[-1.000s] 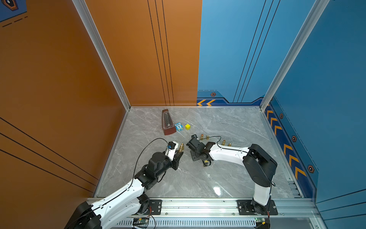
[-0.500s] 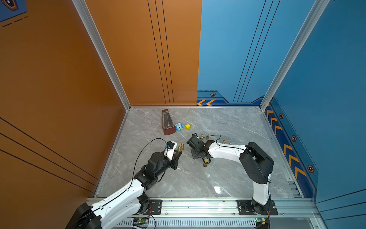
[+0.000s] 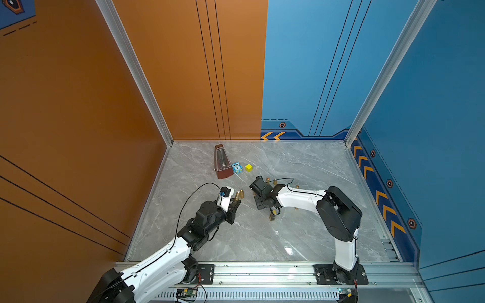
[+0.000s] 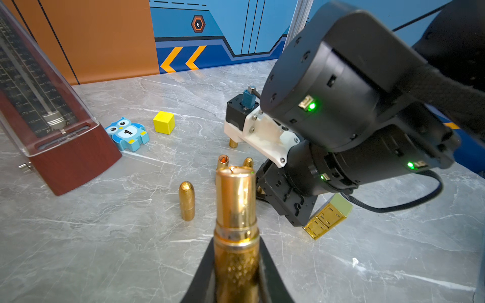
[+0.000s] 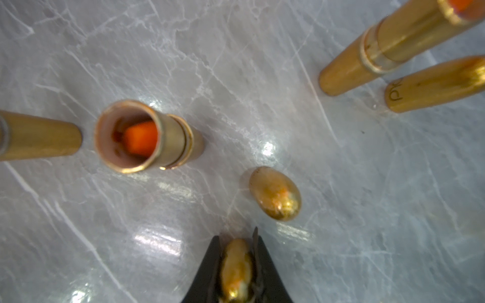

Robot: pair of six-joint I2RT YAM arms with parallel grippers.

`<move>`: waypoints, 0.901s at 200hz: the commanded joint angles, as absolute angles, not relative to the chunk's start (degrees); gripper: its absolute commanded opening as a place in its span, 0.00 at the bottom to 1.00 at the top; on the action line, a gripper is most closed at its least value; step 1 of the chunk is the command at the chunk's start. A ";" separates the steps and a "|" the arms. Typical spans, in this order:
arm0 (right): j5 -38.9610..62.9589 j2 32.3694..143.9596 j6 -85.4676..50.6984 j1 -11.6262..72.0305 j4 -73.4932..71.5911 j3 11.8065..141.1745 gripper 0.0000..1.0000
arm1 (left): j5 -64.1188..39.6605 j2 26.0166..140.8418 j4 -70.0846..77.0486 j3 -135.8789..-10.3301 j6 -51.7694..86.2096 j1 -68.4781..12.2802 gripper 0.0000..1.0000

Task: Open the lipstick cap
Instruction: Place the cover at the center of the board.

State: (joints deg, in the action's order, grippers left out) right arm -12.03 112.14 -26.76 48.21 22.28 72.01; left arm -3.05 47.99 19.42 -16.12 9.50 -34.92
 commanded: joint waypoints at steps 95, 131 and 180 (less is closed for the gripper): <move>-10.11 113.04 -26.02 47.04 23.07 71.72 0.29 | -3.08 48.84 19.14 -17.17 10.01 -34.08 0.00; -9.73 112.51 -26.02 46.94 23.46 72.06 0.31 | -3.23 48.80 19.14 -17.28 9.93 -34.10 0.00; -10.06 107.42 -26.03 46.58 26.29 72.48 0.41 | -3.56 48.52 19.08 -17.23 9.51 -33.94 0.00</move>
